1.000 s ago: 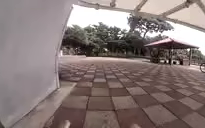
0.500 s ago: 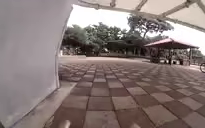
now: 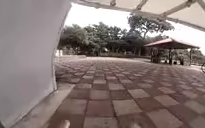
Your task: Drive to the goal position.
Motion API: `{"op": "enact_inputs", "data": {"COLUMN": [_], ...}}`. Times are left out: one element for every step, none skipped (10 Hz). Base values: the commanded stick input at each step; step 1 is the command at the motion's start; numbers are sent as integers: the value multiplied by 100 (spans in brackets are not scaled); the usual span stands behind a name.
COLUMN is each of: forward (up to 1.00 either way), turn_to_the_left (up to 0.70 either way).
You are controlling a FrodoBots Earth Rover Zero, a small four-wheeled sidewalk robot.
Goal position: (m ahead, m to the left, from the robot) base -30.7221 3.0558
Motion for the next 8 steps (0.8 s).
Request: {"op": "enact_inputs", "data": {"forward": [70,70,70,70,70,70,70,70], "turn_to_the_left": [-35,-35,-35,-35,-35,-35,-35,-35]}}
